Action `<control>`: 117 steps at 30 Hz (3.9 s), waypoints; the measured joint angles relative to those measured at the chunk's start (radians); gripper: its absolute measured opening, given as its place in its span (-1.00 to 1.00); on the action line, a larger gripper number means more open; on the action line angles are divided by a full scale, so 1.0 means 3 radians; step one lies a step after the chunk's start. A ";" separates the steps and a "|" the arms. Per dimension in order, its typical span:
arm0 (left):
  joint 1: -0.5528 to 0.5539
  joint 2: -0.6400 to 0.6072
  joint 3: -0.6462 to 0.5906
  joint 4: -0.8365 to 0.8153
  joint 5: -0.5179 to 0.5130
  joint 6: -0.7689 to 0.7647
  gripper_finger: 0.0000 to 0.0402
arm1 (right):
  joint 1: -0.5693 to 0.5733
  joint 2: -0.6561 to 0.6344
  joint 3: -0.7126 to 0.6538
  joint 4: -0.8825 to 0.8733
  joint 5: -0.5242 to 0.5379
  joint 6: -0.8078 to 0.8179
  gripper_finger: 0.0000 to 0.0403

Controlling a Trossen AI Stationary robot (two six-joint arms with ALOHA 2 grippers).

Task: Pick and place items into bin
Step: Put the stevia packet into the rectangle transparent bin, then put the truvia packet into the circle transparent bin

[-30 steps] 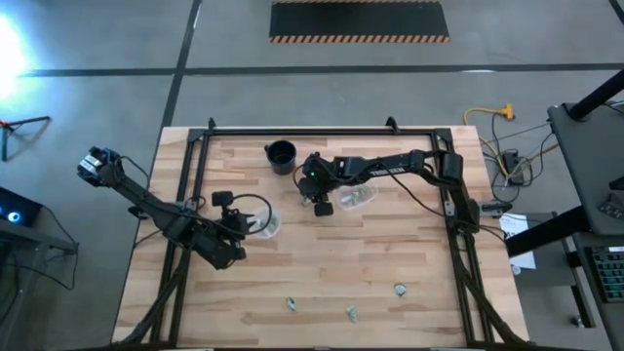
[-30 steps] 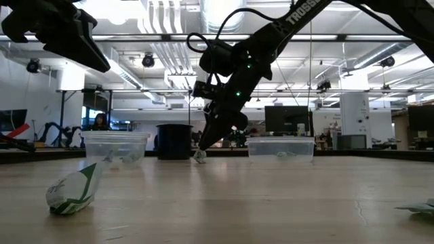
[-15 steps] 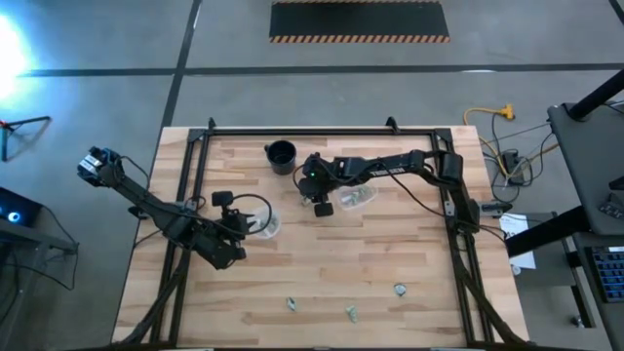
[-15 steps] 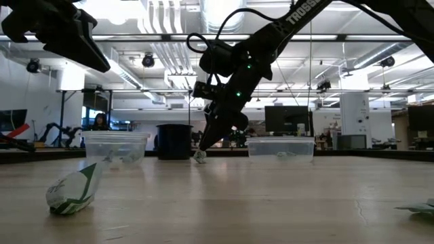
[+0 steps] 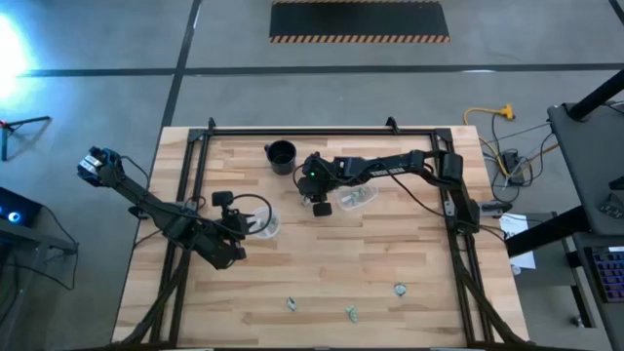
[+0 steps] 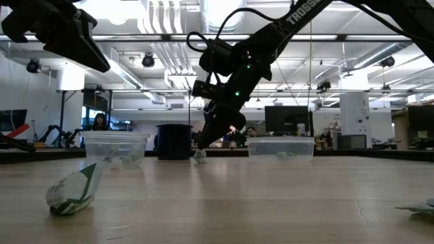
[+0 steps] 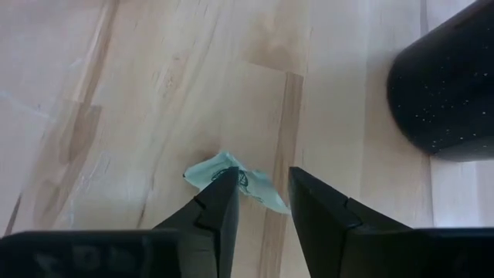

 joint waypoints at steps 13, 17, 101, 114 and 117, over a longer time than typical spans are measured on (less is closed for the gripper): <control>0.0000 0.0001 0.0000 0.0000 0.0000 0.0000 -0.68 | 0.0011 0.0093 0.0008 -0.0003 0.0001 0.0006 -0.46; 0.0000 0.0001 0.0000 0.0000 0.0000 0.0000 -0.68 | 0.0011 0.0090 0.0010 -0.0012 0.0002 -0.0034 -0.56; 0.0003 0.0003 -0.0040 0.0232 -0.0104 0.0046 -0.68 | 0.0079 -0.2141 -0.1946 -0.0436 0.0705 0.0896 -0.42; 0.0001 0.0327 -0.0045 0.1347 0.0786 0.0708 -0.68 | 0.0695 -0.2873 -0.2138 -0.0412 0.0797 0.1058 -0.42; 0.0001 0.0535 -0.0032 0.1640 0.1074 0.0850 -0.68 | 0.0818 -0.3045 -0.2257 -0.0412 0.0888 0.1177 -0.46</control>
